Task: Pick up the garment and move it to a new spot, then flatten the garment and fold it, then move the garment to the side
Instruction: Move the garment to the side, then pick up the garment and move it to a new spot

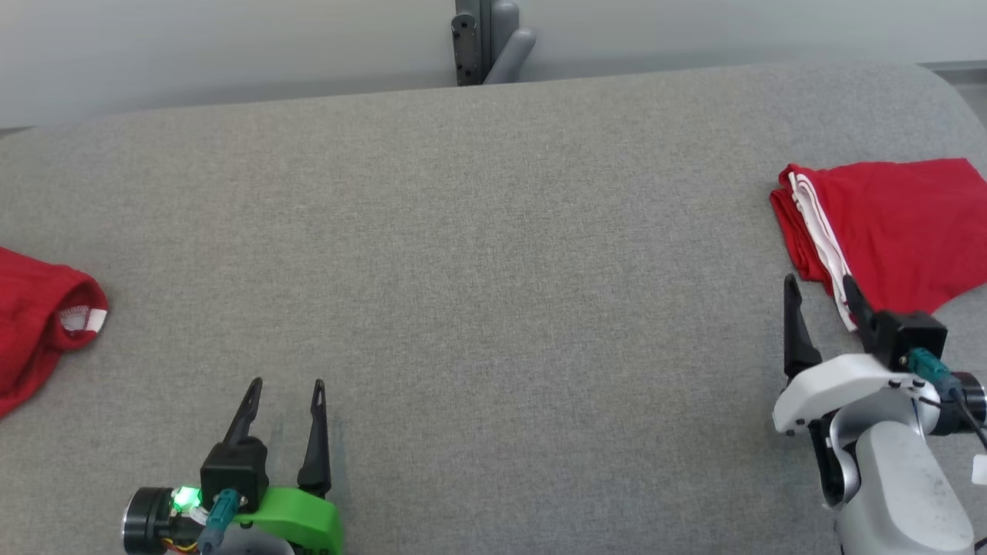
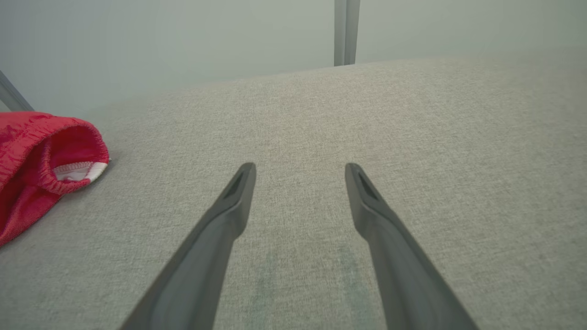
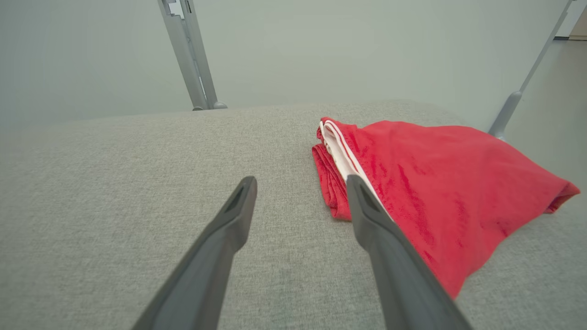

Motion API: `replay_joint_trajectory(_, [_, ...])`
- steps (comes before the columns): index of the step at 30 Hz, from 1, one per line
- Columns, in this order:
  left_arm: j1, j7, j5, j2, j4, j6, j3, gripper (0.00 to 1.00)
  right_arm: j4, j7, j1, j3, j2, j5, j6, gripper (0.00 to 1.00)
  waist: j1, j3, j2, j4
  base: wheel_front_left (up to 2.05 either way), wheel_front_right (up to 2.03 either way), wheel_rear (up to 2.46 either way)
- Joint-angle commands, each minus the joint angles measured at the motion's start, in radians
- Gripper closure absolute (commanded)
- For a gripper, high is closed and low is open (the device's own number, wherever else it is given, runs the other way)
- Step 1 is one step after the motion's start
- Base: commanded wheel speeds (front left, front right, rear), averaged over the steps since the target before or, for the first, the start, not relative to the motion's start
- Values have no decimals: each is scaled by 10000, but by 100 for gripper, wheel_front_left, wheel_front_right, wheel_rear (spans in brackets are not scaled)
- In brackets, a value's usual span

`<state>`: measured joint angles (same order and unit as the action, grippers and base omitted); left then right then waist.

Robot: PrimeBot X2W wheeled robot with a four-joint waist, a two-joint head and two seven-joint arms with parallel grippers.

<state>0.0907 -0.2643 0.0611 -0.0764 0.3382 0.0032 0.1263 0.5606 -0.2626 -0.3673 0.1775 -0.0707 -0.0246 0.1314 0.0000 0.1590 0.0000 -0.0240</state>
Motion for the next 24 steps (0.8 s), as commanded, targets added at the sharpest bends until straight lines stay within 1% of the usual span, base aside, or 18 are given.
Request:
replay_joint_trajectory(1, [-292, 8, 99, 51, 47, 61, -152, 0, -155, -27, 390, -193, 73, -120, -15, 0, 0, -671, 0, 271, 0, 0, 0])
replay_joint_trajectory(7, [-822, 6, 197, 107, 84, 10, -661, 0, -611, -27, 1125, -899, 136, -404, -15, 0, 0, -1350, 0, 295, 0, 0, 0])
replay_joint_trajectory(13, [-951, 6, 230, 145, 96, -104, -1131, 0, -945, -27, 1407, -1325, 180, -658, -16, 0, 0, -1690, 0, 323, 0, 0, 0])
replay_joint_trajectory(20, [-1036, 8, 59, 171, 59, -209, -1359, 0, -926, -28, 1586, -1688, 181, -939, -16, 0, 0, -1870, 0, 359, 0, 0, 0])
replay_joint_trajectory(24, [-1004, 8, 17, 188, 20, -254, -1452, 0, -920, -28, 1577, -1715, 179, -1003, -14, 0, 0, -1825, 0, 352, 0, 0, 0])
